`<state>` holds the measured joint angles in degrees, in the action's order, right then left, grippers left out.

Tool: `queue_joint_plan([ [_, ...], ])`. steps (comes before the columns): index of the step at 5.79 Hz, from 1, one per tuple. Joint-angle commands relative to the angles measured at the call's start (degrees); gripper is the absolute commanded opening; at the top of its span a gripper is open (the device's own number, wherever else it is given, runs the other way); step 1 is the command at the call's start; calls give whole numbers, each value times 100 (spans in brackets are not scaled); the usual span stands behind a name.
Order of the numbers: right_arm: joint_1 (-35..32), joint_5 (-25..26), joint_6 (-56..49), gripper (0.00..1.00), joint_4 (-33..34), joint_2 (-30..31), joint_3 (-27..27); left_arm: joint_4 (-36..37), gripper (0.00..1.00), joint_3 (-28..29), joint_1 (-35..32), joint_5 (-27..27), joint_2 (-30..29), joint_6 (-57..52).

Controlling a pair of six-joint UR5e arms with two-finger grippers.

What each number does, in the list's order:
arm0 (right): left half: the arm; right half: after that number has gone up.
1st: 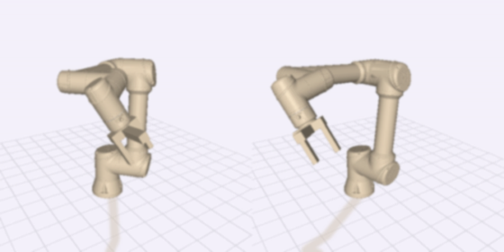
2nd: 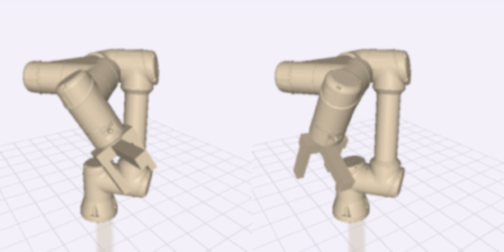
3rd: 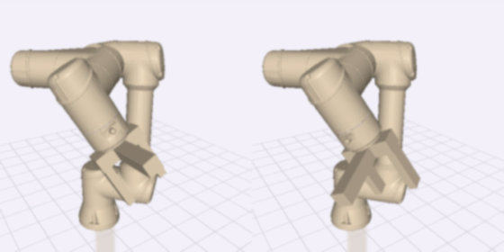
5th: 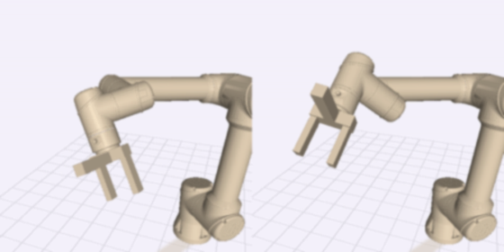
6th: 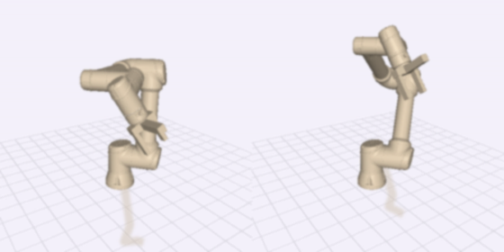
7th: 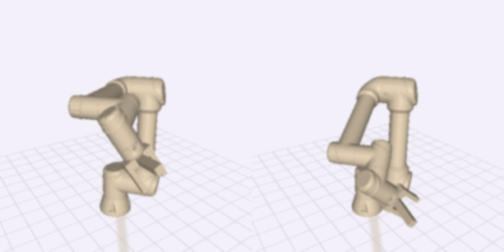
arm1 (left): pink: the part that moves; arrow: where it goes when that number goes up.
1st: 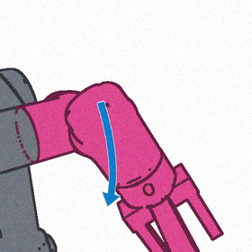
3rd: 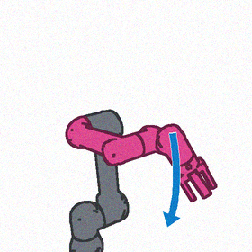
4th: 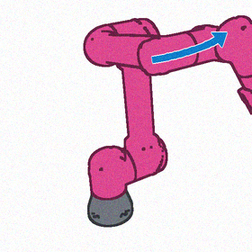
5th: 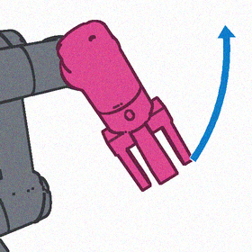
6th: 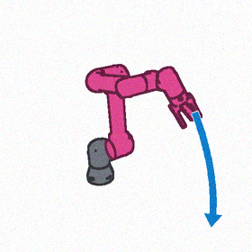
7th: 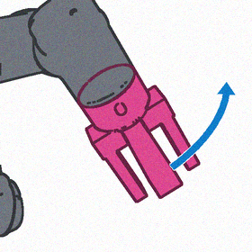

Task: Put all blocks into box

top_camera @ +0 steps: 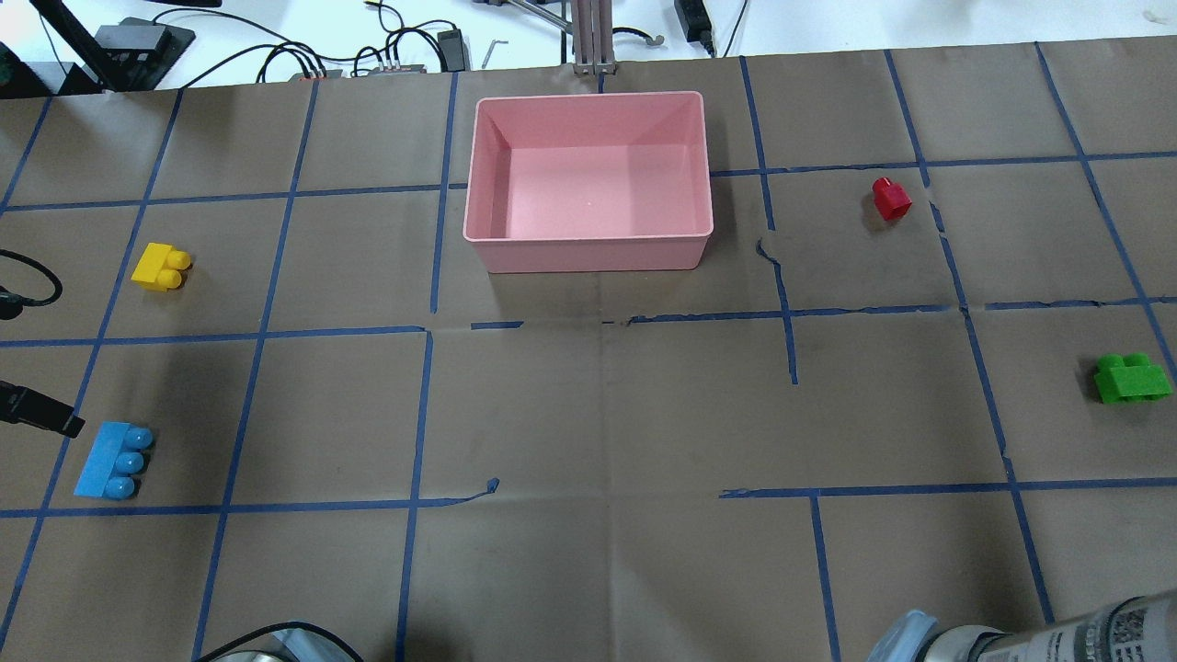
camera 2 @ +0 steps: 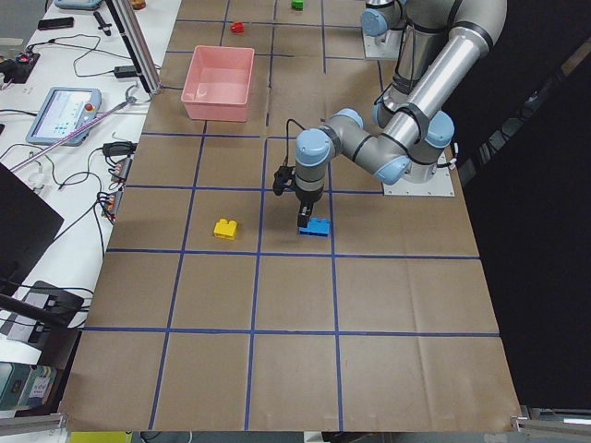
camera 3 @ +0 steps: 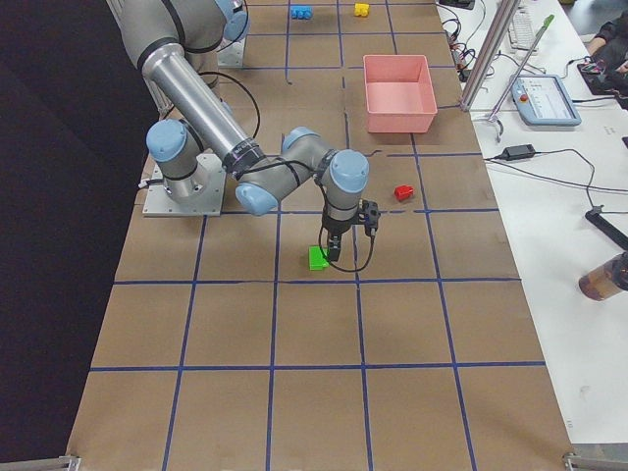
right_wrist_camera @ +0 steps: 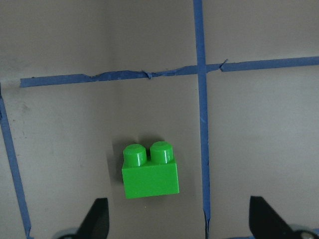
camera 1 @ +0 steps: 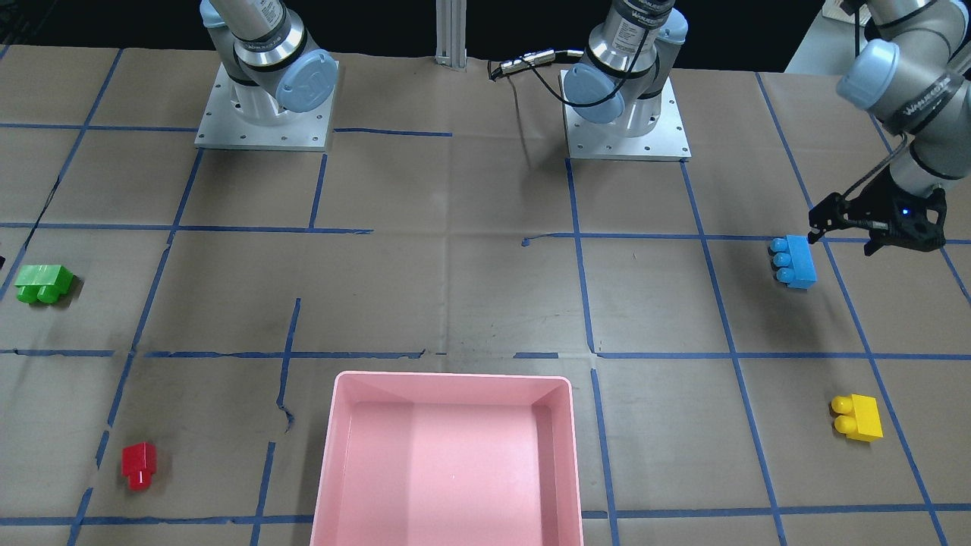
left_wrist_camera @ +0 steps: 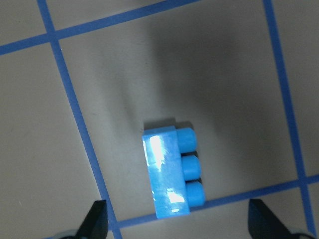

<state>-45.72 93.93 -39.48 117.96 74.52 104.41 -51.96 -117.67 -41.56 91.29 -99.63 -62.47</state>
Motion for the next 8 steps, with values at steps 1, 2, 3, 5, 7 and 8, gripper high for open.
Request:
queue_joint_plan([
  [1, -7, -15, 255, 100, 428, -383, 247, 687, 99, -19, -28, -14, -654, 198],
  [2, 2, 2, 213, 100, 447, -533, 256, 635, 99, -80, -80, -14, -611, 365],
  [3, -7, -6, 213, 100, 447, -665, 256, 591, 99, -237, -185, -6, -515, 602],
  [5, -7, 11, 195, 100, 421, -754, 256, 591, 99, -493, -300, 47, -417, 894],
  [7, -7, 248, 195, 100, 421, -903, 256, 608, 99, -494, -239, 56, -505, 867],
  [8, -7, 249, 221, 100, 430, -921, 247, 600, 99, -494, -230, 65, -540, 859],
])
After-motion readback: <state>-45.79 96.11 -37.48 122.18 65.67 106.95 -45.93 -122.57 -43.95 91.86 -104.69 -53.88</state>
